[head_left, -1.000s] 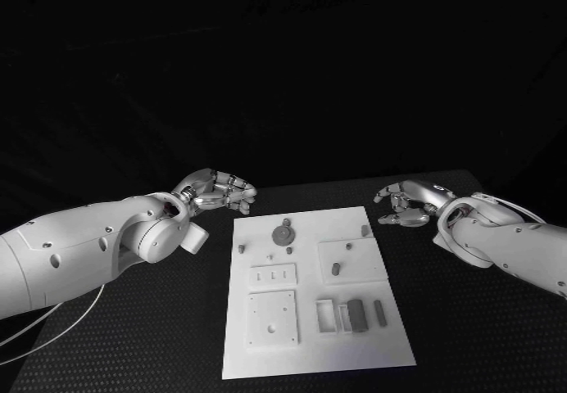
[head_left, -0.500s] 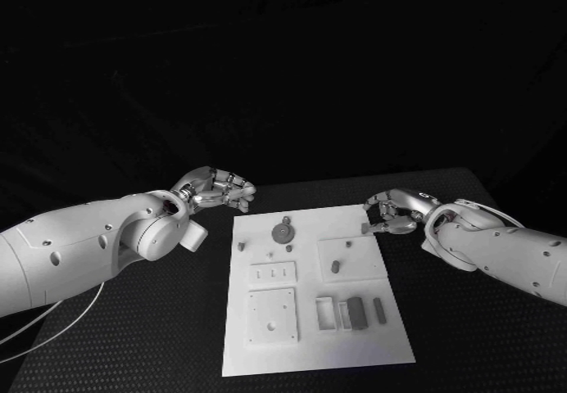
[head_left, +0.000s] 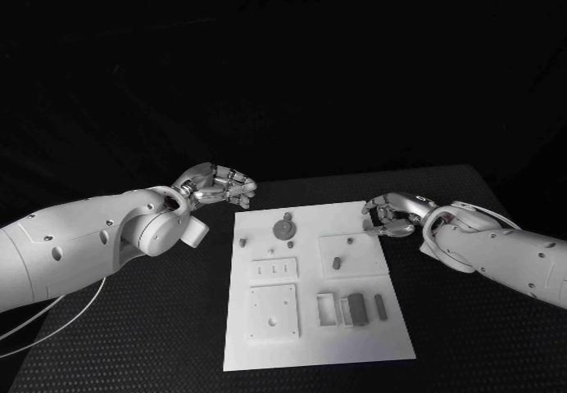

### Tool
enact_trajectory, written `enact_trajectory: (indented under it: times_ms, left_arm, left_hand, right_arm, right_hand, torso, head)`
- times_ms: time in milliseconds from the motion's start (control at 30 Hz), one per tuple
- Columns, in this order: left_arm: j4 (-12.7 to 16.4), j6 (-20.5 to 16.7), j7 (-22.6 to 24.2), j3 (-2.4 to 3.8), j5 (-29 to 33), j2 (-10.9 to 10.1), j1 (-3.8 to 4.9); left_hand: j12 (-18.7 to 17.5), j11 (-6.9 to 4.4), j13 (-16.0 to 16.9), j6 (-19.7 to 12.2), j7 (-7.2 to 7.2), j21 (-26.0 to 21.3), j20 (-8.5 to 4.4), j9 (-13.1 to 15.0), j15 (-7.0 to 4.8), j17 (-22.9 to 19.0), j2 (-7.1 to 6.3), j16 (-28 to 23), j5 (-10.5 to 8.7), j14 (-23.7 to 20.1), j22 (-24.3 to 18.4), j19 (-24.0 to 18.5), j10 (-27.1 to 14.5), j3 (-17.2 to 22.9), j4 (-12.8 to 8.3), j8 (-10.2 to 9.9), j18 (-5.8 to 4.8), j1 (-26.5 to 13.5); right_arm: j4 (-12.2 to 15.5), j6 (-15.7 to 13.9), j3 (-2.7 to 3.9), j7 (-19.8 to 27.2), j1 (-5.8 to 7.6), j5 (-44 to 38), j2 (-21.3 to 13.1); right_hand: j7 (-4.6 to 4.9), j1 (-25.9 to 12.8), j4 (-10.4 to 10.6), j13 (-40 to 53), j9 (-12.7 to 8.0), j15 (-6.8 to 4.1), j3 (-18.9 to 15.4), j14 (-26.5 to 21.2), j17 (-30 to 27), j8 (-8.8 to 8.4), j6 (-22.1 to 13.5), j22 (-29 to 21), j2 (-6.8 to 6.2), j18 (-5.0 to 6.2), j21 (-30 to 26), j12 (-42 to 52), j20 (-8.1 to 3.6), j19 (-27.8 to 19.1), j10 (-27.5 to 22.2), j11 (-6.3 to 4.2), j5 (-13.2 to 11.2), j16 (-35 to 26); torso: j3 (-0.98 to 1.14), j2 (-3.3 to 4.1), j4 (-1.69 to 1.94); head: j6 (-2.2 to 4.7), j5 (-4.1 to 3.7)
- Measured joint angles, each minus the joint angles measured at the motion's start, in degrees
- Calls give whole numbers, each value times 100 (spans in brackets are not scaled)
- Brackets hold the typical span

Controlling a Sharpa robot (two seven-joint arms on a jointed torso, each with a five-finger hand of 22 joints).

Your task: Assemble the parts on the task board

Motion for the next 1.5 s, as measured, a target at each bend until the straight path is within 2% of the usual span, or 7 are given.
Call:
enact_trajectory:
  times_ms: [267, 433, 567, 633, 667, 800, 1500]
  left_arm:
    - [-7, 3, -1, 1, 0, 12, 0]
    - [-8, 4, -2, 1, 0, 12, -1]
    - [-9, 6, -3, 1, 0, 12, -2]
    - [-10, 7, -3, 1, 0, 12, -2]
    - [-12, 8, -4, 1, 0, 12, -2]
    - [-14, 10, -4, 0, 0, 13, -2]
    - [-15, 20, -8, 0, 0, 13, -1]
  left_hand:
    - [0, 0, 6, 0, 0, 0, 0, 0, 0, 5, 0, 0, 0, 0, 3, 0, 0, 0, 0, 0, -29, 0]
    - [0, 0, 5, 0, 0, 0, 0, -1, 0, 5, 0, 0, 0, 0, 2, 0, 0, 0, 0, 0, -30, 0]
    - [0, 0, 5, 0, 0, 0, 0, -1, 0, 4, 0, 0, 0, 0, 2, 0, 0, 0, 0, 0, -30, 0]
    - [0, 0, 5, 0, 0, 0, 0, -1, 0, 4, 0, 0, 0, 0, 2, 0, 0, 0, 0, 0, -31, 0]
    - [0, 0, 5, 0, 0, 0, 0, -1, 0, 4, 0, 0, 0, 0, 2, 0, 0, 0, 0, 0, -31, 0]
    - [0, 1, 4, 0, 0, 0, 0, -1, 0, 9, 0, 0, 0, 0, 2, 0, -1, 0, 0, 0, -32, 0]
    - [0, 1, 15, 0, 0, 0, 0, 3, 0, 14, 0, -22, 0, 0, 6, 0, -1, 0, 0, 0, -36, 0]
  right_arm:
    - [-18, 29, 0, 10, 0, 2, 21]
    - [-45, 48, 0, 11, -1, 2, 34]
    - [-57, 70, 0, 11, -4, 3, 55]
    - [-62, 82, 0, 11, -5, 3, 70]
    - [-65, 90, 0, 11, -6, 2, 80]
    - [-74, 113, 0, 11, -10, -3, 96]
    - [-148, 131, -1, -5, -18, -44, 166]
  right_hand:
    - [-70, 1, 32, -15, 79, 1, -32, 1, 0, 204, 70, 0, 201, 1, 2, 61, 0, 0, 0, 0, 0, 29]
    - [-70, -27, 55, -37, 148, -23, -55, 25, 0, 324, 70, 0, 428, 1, 34, 89, 0, 0, 0, 0, 0, 68]
    - [-70, -46, 62, -37, 157, -24, -54, 26, 0, 343, 70, 0, 457, 1, 34, 89, 0, 0, 0, 0, 0, 68]
    - [-70, -78, 128, -46, 205, -52, -63, 51, 0, 438, 70, 0, 664, 1, 65, 89, 0, 0, 0, 0, 0, 68]
    - [-70, -105, 128, -51, 225, -77, -63, 55, 0, 465, 70, 0, 703, 0, 69, 89, 0, 0, 0, 0, 0, 75]
    - [-70, -95, 128, -57, 239, -105, -63, 45, 0, 467, 70, 0, 752, 1, 70, 89, 0, 0, 0, 0, 0, 91]
    - [-70, -118, 128, -63, 257, -121, -62, 63, 1, 467, 71, 0, 776, 1, 70, 88, -20, 25, 0, 0, 0, 91]
  torso:
    - [2, 2, -11]
    - [2, -1, -11]
    - [2, -4, -8]
    - [2, -5, -8]
    - [2, -6, -6]
    - [2, -7, -3]
    - [9, -6, -4]
  head:
    - [-29, 1]
    - [-42, -10]
    - [-49, -16]
    - [-53, -19]
    - [-54, -20]
    - [-60, -22]
    - [-87, -41]
